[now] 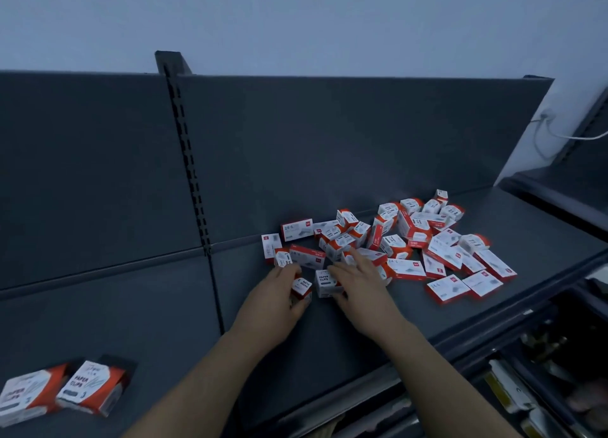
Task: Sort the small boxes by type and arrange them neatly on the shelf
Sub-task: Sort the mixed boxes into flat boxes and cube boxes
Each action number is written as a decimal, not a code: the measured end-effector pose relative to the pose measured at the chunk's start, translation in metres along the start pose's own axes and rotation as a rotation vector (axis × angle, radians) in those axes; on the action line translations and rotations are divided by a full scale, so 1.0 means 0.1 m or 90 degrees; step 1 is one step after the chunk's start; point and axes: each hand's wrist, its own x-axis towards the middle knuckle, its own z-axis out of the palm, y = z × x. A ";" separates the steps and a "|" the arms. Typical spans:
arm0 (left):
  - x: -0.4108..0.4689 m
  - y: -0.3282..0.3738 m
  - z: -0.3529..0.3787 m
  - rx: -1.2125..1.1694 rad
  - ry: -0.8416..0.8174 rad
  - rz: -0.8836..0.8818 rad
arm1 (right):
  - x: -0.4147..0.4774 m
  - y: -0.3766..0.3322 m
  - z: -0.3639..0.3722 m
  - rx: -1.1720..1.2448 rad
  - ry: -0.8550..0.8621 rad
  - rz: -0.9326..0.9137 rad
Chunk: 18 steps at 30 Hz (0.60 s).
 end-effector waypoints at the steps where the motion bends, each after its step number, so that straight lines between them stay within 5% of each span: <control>1: -0.01 0.01 0.01 -0.003 0.008 -0.010 | 0.02 0.04 0.04 -0.004 -0.008 -0.008; 10: -0.38 0.12 -0.08 -0.054 0.128 -0.142 | 0.03 0.17 0.12 -0.120 0.066 -0.118; 18: -1.10 0.01 -0.47 -0.020 0.276 -0.279 | -0.13 -0.54 0.02 0.230 -0.043 -0.164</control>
